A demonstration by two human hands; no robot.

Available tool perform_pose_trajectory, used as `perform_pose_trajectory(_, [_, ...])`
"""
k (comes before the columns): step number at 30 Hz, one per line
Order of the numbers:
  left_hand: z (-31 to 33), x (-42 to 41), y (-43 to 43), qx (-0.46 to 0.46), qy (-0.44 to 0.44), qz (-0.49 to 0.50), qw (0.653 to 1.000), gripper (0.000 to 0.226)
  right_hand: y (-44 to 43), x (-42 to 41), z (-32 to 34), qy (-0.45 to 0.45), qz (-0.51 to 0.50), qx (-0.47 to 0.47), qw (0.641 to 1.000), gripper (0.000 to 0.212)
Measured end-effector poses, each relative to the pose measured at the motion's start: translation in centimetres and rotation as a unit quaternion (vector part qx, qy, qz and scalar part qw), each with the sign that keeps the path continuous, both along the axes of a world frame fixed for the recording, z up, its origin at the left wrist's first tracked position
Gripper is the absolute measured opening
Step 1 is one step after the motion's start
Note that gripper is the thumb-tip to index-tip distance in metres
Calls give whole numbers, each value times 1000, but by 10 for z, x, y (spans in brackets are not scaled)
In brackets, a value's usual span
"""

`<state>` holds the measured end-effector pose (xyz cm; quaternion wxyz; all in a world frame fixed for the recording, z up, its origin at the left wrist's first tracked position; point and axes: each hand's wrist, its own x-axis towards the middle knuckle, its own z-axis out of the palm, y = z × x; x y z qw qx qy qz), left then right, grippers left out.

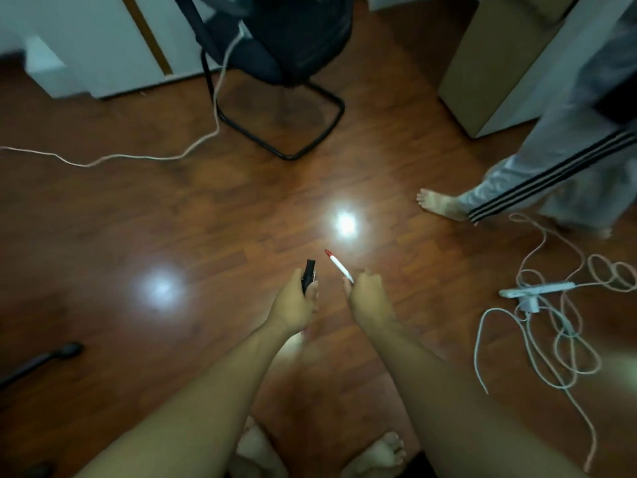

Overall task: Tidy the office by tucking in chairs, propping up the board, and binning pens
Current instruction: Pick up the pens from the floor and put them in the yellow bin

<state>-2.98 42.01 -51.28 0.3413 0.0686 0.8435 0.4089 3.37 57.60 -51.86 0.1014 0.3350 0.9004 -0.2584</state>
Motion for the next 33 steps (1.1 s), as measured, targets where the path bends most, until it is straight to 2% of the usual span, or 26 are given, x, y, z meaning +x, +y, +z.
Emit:
perform_pose_trajectory(7, [238, 0, -83, 30, 12, 53, 998, 8, -66, -8, 247, 38, 77, 18, 996, 30])
perform_pose_trajectory(11, [332, 7, -144, 38, 19, 114, 993, 7, -116, -14, 345, 72, 131, 17, 989, 28])
perform_pose_trajectory(14, [376, 17, -193, 38, 28, 161, 986, 7, -159, -18, 396, 101, 174, 22, 979, 25])
perform_pose_trajectory(19, [429, 41, -267, 12, 68, 241, 968, 12, -232, -26, 445, 125, 257, 17, 958, 25])
perform_pose_trajectory(23, [454, 68, -324, 27, 78, 322, 943, 11, -292, -29, 465, 147, 325, 5, 934, 23])
perform_pose_trajectory(33, [496, 172, -470, 22, 115, 515, 849, 7, -431, -3, 491, 190, 499, -33, 845, 23])
